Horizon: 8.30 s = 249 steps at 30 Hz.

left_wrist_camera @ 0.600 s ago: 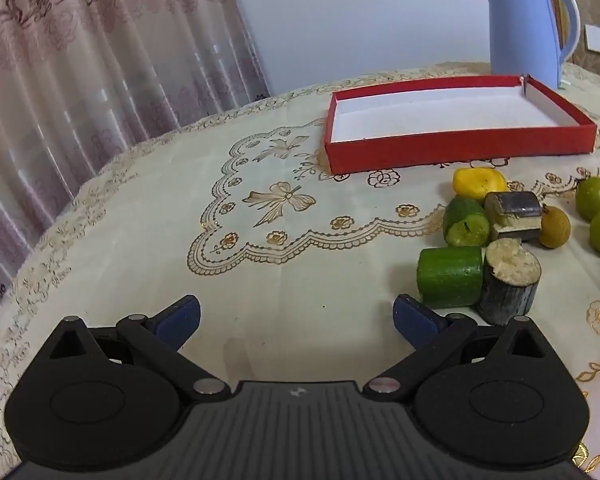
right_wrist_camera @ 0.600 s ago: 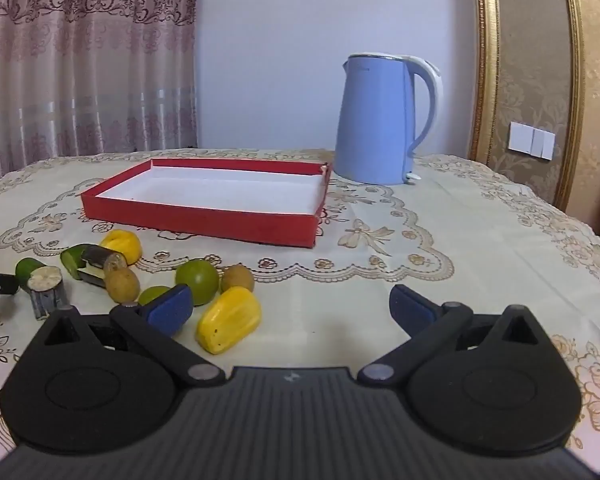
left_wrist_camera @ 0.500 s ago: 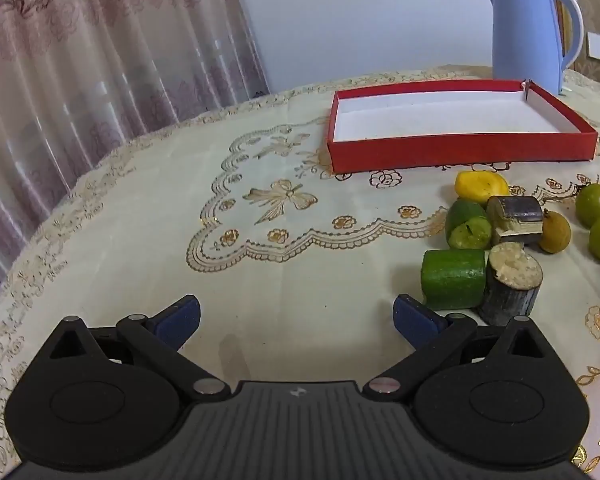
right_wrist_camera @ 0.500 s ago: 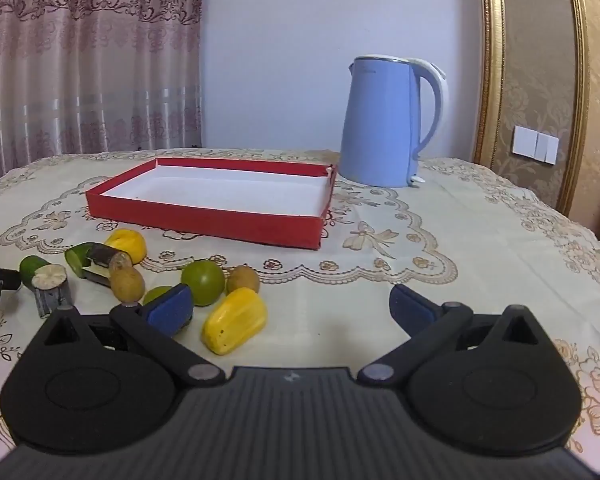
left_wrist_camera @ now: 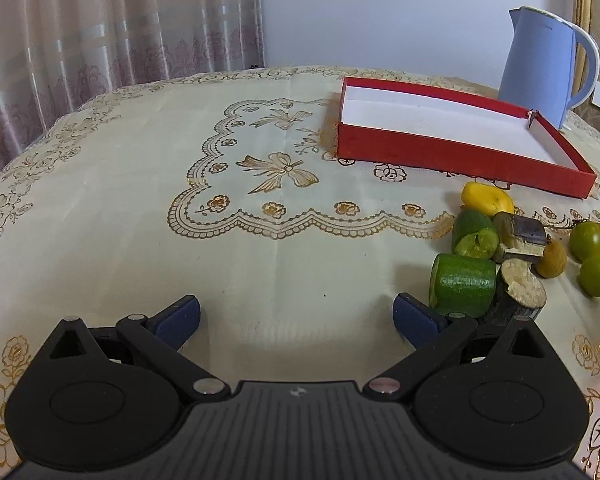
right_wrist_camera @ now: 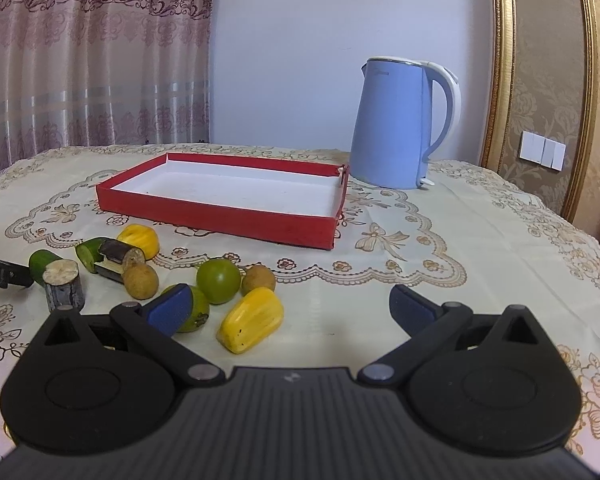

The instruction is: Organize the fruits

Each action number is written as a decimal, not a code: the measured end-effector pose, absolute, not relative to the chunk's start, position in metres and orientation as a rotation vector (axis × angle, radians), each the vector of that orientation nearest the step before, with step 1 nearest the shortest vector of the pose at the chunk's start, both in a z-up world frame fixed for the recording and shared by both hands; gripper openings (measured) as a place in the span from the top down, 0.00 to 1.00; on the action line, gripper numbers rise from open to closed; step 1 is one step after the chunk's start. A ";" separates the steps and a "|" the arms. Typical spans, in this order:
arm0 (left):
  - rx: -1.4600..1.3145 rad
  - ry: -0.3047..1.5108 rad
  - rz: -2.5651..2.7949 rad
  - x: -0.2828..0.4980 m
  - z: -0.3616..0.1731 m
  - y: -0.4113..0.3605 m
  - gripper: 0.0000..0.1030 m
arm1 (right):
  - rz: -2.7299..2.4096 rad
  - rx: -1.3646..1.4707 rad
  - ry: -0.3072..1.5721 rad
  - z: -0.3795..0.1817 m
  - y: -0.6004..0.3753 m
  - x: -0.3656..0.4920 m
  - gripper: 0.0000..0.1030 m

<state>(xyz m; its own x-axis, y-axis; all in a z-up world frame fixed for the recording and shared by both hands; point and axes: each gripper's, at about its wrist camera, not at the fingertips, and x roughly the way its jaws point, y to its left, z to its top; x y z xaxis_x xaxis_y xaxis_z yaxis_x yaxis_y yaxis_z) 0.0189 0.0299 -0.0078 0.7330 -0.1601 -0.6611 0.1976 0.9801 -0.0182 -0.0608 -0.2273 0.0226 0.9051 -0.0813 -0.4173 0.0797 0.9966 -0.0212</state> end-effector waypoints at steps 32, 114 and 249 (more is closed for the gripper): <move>0.087 0.736 -0.186 0.020 -0.010 0.032 0.00 | -0.117 -0.026 0.499 0.012 -0.233 -0.045 0.00; 0.440 0.647 -0.700 0.010 0.005 -0.021 0.42 | 0.117 0.071 0.572 0.014 -0.241 -0.038 0.76; 0.123 0.651 -0.476 0.137 0.006 -0.100 0.69 | 0.051 -0.035 0.633 0.022 -0.268 0.146 0.76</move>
